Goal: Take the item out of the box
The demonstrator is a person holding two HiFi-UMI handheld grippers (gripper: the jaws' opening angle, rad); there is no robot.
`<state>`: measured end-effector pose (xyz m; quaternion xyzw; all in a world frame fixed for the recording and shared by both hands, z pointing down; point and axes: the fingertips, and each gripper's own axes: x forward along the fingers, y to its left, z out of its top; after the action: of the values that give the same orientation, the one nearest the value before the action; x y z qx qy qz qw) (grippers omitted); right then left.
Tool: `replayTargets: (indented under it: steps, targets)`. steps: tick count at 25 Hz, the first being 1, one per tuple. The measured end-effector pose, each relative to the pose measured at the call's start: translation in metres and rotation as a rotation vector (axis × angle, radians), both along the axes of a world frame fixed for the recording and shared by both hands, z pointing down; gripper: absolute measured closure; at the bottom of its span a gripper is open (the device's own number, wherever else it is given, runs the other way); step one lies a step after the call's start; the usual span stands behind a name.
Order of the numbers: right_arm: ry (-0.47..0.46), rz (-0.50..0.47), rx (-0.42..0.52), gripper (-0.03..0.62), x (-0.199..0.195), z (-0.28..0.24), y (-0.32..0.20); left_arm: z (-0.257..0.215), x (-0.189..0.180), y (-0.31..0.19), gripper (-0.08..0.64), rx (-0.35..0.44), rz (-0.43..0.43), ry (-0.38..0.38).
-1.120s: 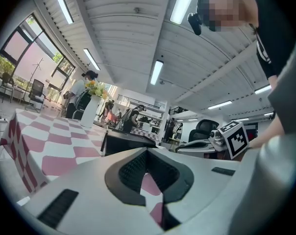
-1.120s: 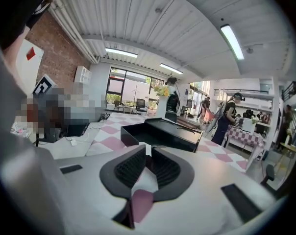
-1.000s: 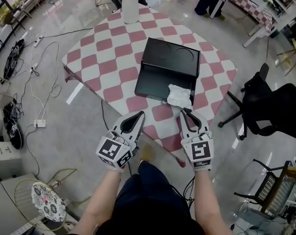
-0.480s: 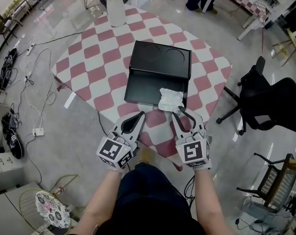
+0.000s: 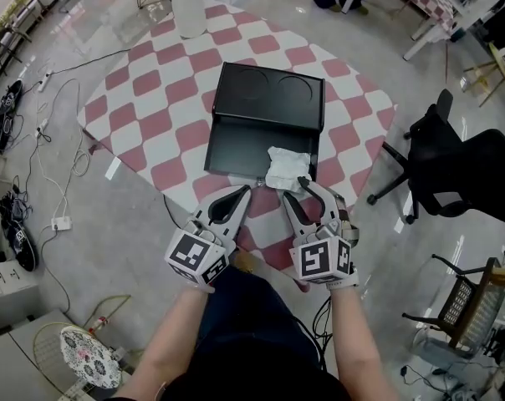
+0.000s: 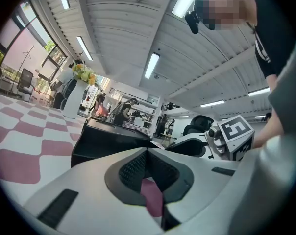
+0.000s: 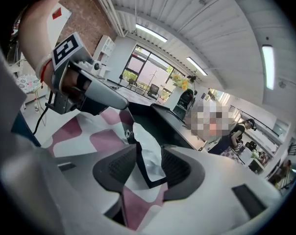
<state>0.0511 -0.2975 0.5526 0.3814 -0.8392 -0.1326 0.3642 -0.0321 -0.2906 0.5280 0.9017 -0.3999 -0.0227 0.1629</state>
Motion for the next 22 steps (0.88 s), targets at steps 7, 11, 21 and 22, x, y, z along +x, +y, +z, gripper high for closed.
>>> replayTargets:
  steps: [7, 11, 21, 22]
  targets:
    - [0.07, -0.011, 0.009, 0.428, -0.002, 0.007, -0.007, 0.006, 0.002, -0.003, 0.552, -0.002, 0.02, -0.01]
    - [0.084, -0.016, 0.002, 0.428, -0.004, 0.011, -0.012, 0.011, 0.002, -0.007, 0.552, -0.011, 0.028, -0.007]
    - [0.093, -0.029, 0.013, 0.511, -0.006, 0.007, -0.016, 0.004, 0.004, -0.017, 0.552, -0.009, 0.043, 0.001]
    - [0.093, -0.031, 0.012, 0.516, -0.005, 0.007, -0.016, 0.005, 0.005, -0.016, 0.552, -0.009, 0.046, 0.001]
